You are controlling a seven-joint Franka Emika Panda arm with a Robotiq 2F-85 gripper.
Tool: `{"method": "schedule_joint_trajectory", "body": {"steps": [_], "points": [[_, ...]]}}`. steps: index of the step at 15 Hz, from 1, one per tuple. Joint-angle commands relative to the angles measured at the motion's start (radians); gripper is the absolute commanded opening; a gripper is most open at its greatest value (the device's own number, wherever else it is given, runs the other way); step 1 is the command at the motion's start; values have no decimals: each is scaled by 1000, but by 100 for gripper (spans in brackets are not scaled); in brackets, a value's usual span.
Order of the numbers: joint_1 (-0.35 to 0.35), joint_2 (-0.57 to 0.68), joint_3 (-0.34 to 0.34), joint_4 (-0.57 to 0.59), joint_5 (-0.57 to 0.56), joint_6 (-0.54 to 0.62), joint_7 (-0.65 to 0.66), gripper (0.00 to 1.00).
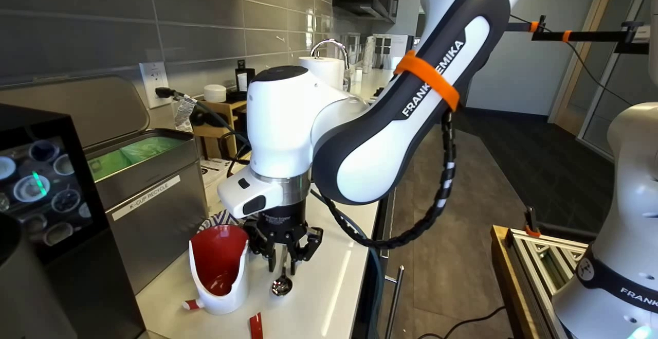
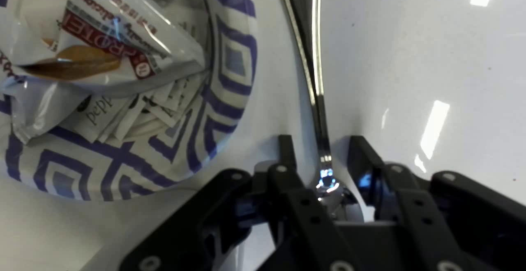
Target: Put the spoon in the cup
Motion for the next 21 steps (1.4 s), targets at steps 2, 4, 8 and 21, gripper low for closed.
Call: {"method": "schedule_joint_trajectory", "body": {"steps": [2, 4, 8, 21], "points": [[6, 33, -6, 40, -28, -66, 19, 7], [8, 21, -7, 34, -32, -78, 27, 0], [-21, -74, 19, -47, 25, -72, -7, 2], [-279, -456, 133, -236, 1012, -59, -603, 2]]}}
